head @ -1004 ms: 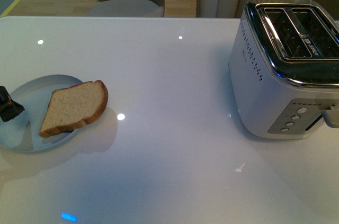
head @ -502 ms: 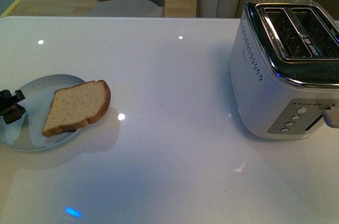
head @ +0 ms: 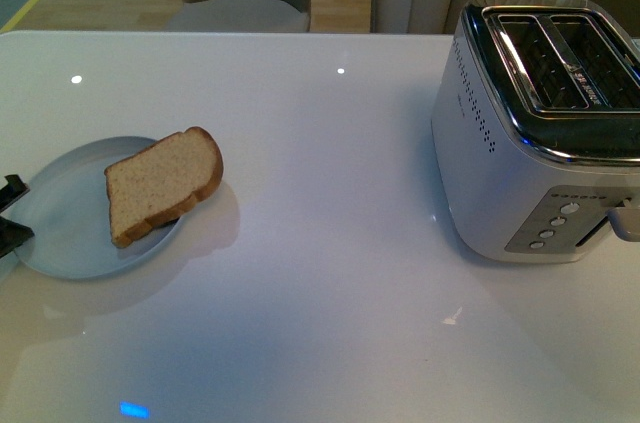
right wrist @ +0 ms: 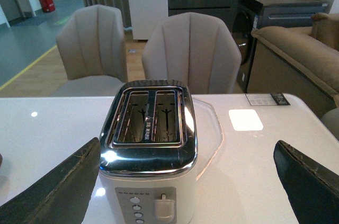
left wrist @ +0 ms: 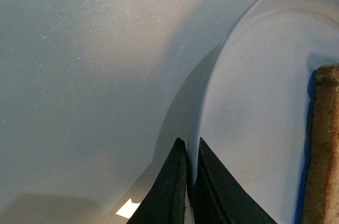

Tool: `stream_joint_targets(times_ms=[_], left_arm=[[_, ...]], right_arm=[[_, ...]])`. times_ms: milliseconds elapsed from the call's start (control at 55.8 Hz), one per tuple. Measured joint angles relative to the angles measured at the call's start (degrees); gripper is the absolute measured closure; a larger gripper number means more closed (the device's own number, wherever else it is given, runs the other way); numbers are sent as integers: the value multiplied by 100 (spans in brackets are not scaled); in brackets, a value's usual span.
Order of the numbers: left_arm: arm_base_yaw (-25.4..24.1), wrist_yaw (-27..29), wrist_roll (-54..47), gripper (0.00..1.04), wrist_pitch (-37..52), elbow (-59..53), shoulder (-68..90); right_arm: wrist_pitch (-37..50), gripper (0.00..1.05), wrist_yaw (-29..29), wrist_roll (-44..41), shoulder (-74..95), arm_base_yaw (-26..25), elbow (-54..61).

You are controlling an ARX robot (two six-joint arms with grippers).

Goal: Left arm holds plate, right arm toasts bread

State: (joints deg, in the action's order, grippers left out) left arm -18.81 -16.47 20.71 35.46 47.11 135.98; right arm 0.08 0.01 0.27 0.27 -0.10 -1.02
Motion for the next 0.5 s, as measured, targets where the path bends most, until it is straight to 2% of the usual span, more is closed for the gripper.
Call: stream_joint_targets(times_ms=[233, 502], left_arm=[[-240, -306, 13, 102, -422, -898, -1589], [63, -415, 28, 102, -1384, -1150, -3281]], right_arm=[[0, 9, 0, 0, 0, 0, 0], [0, 9, 0, 0, 0, 0, 0]])
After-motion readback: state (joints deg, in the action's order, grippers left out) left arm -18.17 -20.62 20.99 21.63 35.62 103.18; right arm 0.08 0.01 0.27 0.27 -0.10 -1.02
